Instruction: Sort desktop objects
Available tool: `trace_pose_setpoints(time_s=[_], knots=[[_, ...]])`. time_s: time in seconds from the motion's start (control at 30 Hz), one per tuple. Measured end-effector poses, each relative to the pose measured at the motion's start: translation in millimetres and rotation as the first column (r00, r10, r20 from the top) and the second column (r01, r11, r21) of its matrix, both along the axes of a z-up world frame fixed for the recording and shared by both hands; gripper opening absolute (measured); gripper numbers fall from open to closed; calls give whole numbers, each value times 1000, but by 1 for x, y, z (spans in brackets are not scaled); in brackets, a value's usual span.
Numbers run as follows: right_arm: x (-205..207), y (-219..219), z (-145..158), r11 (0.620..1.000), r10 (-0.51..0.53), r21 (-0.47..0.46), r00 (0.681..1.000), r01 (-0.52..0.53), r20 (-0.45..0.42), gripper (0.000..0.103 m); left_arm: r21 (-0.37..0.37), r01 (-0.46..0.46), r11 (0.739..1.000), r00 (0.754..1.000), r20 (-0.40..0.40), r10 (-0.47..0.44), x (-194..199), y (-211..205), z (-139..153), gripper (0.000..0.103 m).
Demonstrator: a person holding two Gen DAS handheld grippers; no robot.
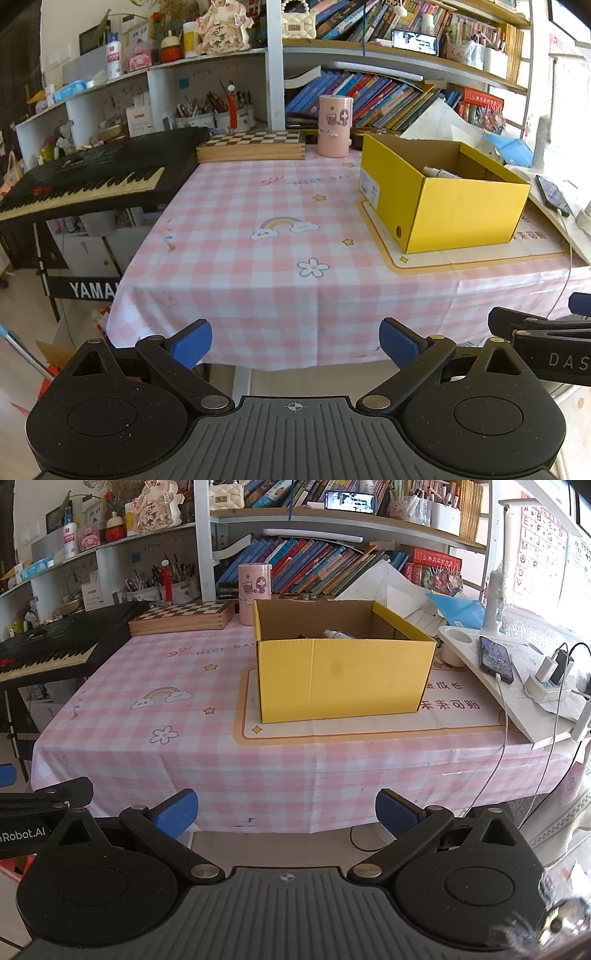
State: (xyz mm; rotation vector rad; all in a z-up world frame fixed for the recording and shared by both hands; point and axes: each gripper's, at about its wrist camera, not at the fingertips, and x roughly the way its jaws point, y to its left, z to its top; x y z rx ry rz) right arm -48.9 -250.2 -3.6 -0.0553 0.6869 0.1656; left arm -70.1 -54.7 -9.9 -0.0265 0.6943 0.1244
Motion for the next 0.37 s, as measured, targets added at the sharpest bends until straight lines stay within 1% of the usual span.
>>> trace_pose_setpoints(time_s=[0.37], knots=[[-3, 4, 1, 1000, 2, 3, 1000, -2, -5, 103, -4, 12, 1000, 1000, 6, -12, -1, -1, 0, 100]])
